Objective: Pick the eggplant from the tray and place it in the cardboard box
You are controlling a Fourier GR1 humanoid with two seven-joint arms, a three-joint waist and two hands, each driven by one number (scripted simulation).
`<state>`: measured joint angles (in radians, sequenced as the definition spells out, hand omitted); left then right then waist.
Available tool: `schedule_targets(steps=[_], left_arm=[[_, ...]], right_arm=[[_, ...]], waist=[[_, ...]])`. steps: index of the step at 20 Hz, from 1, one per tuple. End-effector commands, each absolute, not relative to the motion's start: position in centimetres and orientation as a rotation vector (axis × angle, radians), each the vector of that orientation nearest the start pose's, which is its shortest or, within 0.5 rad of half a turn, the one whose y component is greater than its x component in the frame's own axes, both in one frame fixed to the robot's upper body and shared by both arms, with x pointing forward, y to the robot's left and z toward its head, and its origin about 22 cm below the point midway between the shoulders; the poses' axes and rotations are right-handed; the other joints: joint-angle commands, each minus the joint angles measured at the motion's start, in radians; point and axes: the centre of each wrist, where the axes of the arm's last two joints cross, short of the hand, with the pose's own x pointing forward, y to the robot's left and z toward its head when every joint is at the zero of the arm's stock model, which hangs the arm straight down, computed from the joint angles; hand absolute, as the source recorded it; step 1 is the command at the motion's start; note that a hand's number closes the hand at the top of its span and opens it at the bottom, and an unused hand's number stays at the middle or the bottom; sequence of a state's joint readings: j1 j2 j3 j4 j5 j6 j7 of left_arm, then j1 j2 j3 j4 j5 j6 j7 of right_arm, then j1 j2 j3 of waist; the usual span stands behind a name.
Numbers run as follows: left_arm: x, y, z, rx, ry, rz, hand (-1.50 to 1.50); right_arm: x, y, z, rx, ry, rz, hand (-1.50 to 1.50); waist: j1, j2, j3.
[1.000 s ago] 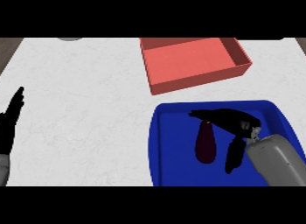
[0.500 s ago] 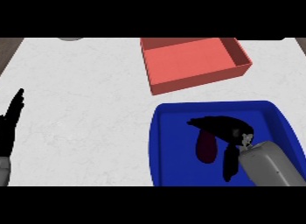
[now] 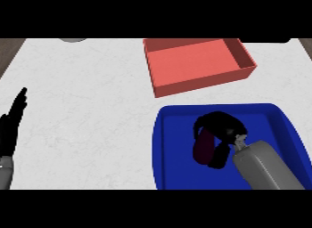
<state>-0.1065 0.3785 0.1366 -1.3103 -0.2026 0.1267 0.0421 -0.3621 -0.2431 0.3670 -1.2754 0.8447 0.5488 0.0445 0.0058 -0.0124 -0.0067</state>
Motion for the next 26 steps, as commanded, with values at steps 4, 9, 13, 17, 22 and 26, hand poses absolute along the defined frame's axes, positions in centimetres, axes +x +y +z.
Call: schedule_targets(steps=[4, 9, 13, 17, 22, 26], left_arm=[[26.1, 34.9, 1.3, 0.64, -1.354, -0.195, 0.0], [25.5, 36.2, 1.7, 0.678, -1.362, -0.187, 0.0], [25.3, 36.1, 1.6, 0.674, -1.355, -0.205, 0.0], [26.3, 36.6, 2.3, 0.665, -1.353, -0.188, 0.0], [25.1, 36.8, 1.9, 0.651, -1.37, -0.221, 0.0], [25.4, 35.5, 1.5, 0.637, -1.366, -0.211, 0.0]], right_arm=[[30.6, -22.7, -0.1, -0.607, -1.044, 1.37, 1.5], [31.7, -29.4, 3.0, -0.963, -0.944, 0.879, 1.5], [30.8, -31.2, 4.3, -1.169, -0.959, 0.782, 1.5], [30.2, -30.1, 9.7, -1.299, -1.0, 0.764, 1.5], [30.6, -27.5, 13.4, -1.452, -1.249, 0.704, 1.5], [31.2, -24.3, 14.9, -1.415, -1.359, 0.705, 1.5]], waist=[[-0.015, 0.01, 0.008], [-0.042, 0.004, 0.007], [-0.023, 0.009, 0.007], [-0.023, 0.007, 0.006], [-0.006, 0.009, 0.006], [0.001, 0.011, 0.007]])
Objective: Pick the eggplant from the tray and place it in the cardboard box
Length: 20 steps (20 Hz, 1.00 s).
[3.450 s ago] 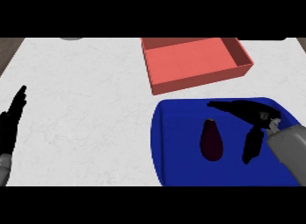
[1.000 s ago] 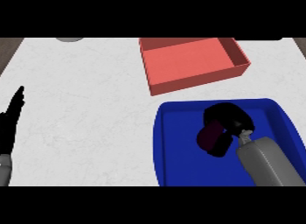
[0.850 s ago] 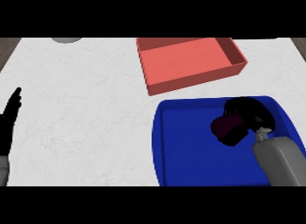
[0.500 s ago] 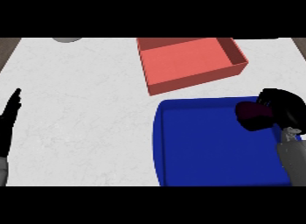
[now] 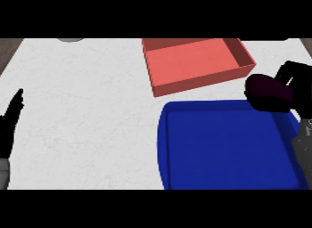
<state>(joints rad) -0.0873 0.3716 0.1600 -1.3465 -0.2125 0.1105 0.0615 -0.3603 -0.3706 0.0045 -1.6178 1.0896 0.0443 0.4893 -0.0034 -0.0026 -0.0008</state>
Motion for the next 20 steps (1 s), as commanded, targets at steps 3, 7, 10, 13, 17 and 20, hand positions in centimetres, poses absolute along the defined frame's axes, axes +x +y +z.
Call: schedule_targets(steps=[3, 7, 10, 13, 17, 20], left_arm=[[26.9, 35.8, 3.6, 0.64, -1.347, -0.222, 0.0], [26.7, 36.1, 1.6, 0.645, -1.363, -0.223, 0.0], [25.7, 35.9, 1.6, 0.624, -1.382, -0.222, 0.0], [27.6, 36.0, 2.8, 0.646, -1.375, -0.225, 0.0], [27.1, 35.0, 1.1, 0.617, -1.381, -0.222, 0.0], [27.8, 35.9, 1.4, 0.62, -1.379, -0.239, 0.0]], right_arm=[[31.7, -25.3, 17.2, -1.334, -1.415, 0.732, 1.5], [36.1, -22.0, 19.6, -1.224, -1.47, 0.659, 1.5], [37.6, -21.4, 20.4, -1.161, -1.516, 0.581, 1.5], [40.1, -19.9, 22.4, -1.132, -1.502, 0.525, 1.5], [43.6, -18.7, 19.9, -1.091, -1.481, 0.483, 1.5], [45.0, -18.3, 19.5, -1.024, -1.488, 0.446, 1.5]], waist=[[0.007, 0.002, 0.001], [0.019, 0.006, 0.0], [0.021, 0.004, 0.001], [0.021, 0.007, 0.001], [0.037, 0.015, 0.001], [0.034, 0.016, 0.0]])
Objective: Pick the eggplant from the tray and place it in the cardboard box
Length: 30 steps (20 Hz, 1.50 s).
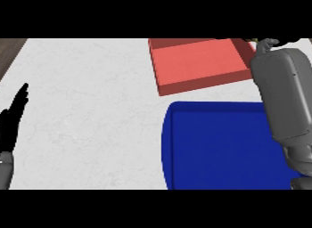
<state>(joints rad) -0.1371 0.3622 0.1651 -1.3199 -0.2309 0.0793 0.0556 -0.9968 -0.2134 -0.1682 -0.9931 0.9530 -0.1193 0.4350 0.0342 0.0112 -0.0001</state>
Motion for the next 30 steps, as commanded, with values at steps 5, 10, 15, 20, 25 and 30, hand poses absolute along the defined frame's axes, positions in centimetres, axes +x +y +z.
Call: schedule_targets(steps=[5, 10, 15, 20, 25, 30], left_arm=[[28.0, 34.4, 1.5, 0.611, -1.414, -0.245, 0.0], [27.5, 34.0, 1.5, 0.613, -1.409, -0.263, 0.0], [29.3, 34.1, 3.8, 0.59, -1.44, -0.28, 0.0], [28.8, 34.4, 3.9, 0.577, -1.44, -0.27, 0.0], [29.5, 33.6, 3.5, 0.587, -1.436, -0.299, 0.0], [29.9, 33.1, 3.3, 0.601, -1.445, -0.279, 0.0]], right_arm=[[47.1, -19.2, 20.3, -0.998, -1.464, 0.409, 1.5], [47.9, -18.2, 19.4, -1.034, -1.394, 0.403, 1.5], [47.8, -19.6, 16.1, -1.062, -1.292, 0.299, 1.5], [47.8, -21.6, 15.1, -0.947, -1.242, 0.235, -1.5], [47.8, -19.9, 15.0, -0.939, -1.346, 0.219, -1.5], [47.9, -20.5, 15.7, -0.99, -1.519, 0.109, -1.5]], waist=[[0.024, 0.013, 0.0], [0.048, 0.019, 0.0], [0.076, 0.035, 0.002], [0.078, 0.032, 0.003], [0.079, 0.038, 0.002], [0.067, 0.036, 0.002]])
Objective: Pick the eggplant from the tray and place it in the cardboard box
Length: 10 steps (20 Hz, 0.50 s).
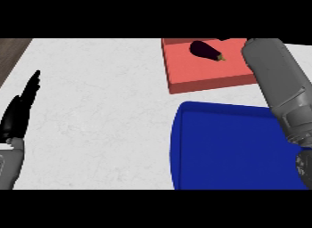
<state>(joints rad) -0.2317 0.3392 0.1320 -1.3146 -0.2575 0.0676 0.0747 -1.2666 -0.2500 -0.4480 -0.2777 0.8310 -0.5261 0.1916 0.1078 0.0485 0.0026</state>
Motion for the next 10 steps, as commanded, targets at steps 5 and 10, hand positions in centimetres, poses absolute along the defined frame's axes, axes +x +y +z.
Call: schedule_targets(steps=[5, 10], left_arm=[[28.4, 33.7, 2.4, 0.581, -1.417, -0.275, 0.0], [27.3, 34.4, 1.3, 0.598, -1.406, -0.267, 0.0]], right_arm=[[47.8, -22.0, 16.1, -0.951, -1.601, -0.109, -1.5], [47.5, -26.2, 17.5, -0.891, -1.677, -0.192, -1.5]], waist=[[-0.023, -0.017, 0.0], [-0.043, -0.023, -0.001]])
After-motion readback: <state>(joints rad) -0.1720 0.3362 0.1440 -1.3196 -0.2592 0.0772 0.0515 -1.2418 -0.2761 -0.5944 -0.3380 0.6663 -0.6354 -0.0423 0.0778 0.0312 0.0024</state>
